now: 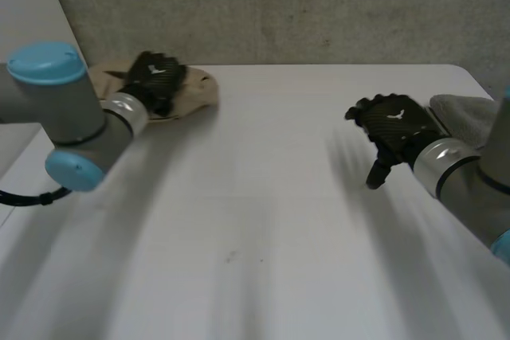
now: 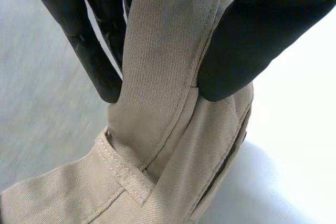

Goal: Fold the laundry.

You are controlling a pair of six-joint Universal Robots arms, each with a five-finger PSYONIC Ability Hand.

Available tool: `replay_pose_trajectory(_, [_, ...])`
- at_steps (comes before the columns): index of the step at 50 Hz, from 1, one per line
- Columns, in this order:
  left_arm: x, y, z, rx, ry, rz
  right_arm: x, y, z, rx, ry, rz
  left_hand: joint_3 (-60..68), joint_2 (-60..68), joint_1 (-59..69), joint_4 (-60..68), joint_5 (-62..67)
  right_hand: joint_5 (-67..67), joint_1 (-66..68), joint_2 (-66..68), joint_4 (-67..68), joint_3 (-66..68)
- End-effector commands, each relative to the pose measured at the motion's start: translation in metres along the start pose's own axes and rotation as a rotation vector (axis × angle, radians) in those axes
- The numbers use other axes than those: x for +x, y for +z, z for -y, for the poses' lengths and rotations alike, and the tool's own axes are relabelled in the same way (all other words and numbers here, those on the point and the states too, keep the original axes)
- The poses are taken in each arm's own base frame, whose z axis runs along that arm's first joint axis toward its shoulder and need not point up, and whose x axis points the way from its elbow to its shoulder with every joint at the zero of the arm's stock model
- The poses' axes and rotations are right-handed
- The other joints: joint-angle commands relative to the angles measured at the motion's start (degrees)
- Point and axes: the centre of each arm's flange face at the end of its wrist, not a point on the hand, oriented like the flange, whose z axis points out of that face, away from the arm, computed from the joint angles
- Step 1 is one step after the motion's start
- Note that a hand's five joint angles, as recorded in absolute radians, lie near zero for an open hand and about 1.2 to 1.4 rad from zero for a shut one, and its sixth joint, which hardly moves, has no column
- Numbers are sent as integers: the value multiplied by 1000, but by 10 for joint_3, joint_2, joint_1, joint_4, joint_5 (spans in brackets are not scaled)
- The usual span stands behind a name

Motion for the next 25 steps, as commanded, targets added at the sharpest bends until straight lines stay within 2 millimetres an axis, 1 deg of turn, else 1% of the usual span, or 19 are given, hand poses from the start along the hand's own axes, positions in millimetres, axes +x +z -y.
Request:
replay_pose_trajectory(1, [99, -71, 49, 80, -109, -248, 24, 1, -2, -18, 17, -98, 119, 117, 134, 111, 154, -41, -17, -29, -36, -22])
replay_pose_trajectory(2, [110, -78, 49, 74, -116, -279, 26, 1, -2, -22, 17, -105, 119, 117, 134, 111, 154, -41, -17, -29, -36, -22])
replay_pose_trajectory(3, [121, -85, 49, 69, -120, -308, 27, 0, -3, -27, 17, -117, 68, 65, 83, 60, 102, -41, -17, -29, -36, -22])
replay_pose_trajectory(4, [131, -91, 49, 64, -121, -337, 27, 0, -3, -27, 17, -117, -79, -82, -64, -88, -45, -41, -17, -29, -36, -22])
replay_pose_trajectory(5, [149, -103, 48, 53, -111, -386, 27, 0, -3, -28, 18, -120, -472, -475, -457, -480, -438, -41, -17, -29, -36, -22])
replay_pose_trajectory(6, [155, -108, 46, 45, -107, -402, 27, 0, -3, -30, 18, -119, -581, -583, -566, -589, -546, -41, -17, -29, -36, -22])
replay_pose_trajectory(8, [163, -116, 50, 56, -105, -427, 26, 0, -4, -33, 17, -116, -577, -580, -562, -585, -543, -41, -17, -29, -36, -22])
replay_pose_trajectory(9, [161, -116, 52, 63, -113, -417, 26, 0, -4, -34, 17, -114, -580, -583, -565, -589, -546, -41, -17, -29, -36, -22])
replay_pose_trajectory(11, [152, -113, 56, 74, -115, -384, 25, 0, -4, -33, 16, -104, -581, -583, -565, -589, -546, -41, -17, -29, -36, -22])
replay_pose_trajectory(12, [137, -108, 63, 92, -116, -337, 24, 0, -5, -37, 17, -101, -581, -583, -565, -589, -546, -41, -17, -29, -36, -22])
replay_pose_trajectory(15, [107, -100, 68, 96, -117, -244, 20, -1, -6, -38, 14, -84, -581, -583, -565, -589, -546, -41, -17, -29, -36, -22])
replay_pose_trajectory(16, [87, -95, 67, 90, -119, -181, 19, -1, -7, -41, 14, -79, -579, -581, -564, -587, -544, -41, -17, -29, -36, -22])
replay_pose_trajectory(19, [63, -88, 63, 79, -120, -112, 12, -4, -13, -57, 10, -42, -577, -579, -562, -585, -543, -41, -17, -29, -36, -22])
replay_pose_trajectory(20, [50, -85, 60, 71, -122, -79, 8, -5, -14, -59, 9, -26, -575, -578, -560, -584, -541, -41, -17, -29, -36, -22])
replay_pose_trajectory(21, [44, -84, 57, 67, -121, -64, 6, -6, -15, -63, 9, -15, -574, -576, -559, -582, -539, -41, -17, -29, -36, -22])
replay_pose_trajectory(23, [33, -80, 52, 55, -118, -35, -5, -10, -20, -72, 12, 30, -572, -574, -557, -580, -538, -41, -17, -29, -36, -22])
replay_pose_trajectory(24, [22, -76, 45, 41, -113, -10, -10, -12, -21, -74, 17, 50, -570, -573, -555, -579, -536, -41, -17, -29, -36, -22])
replay_pose_trajectory(25, [16, -74, 41, 33, -112, 4, -17, -14, -22, -75, 20, 74, -569, -571, -554, -577, -534, -41, -17, -29, -36, -22])
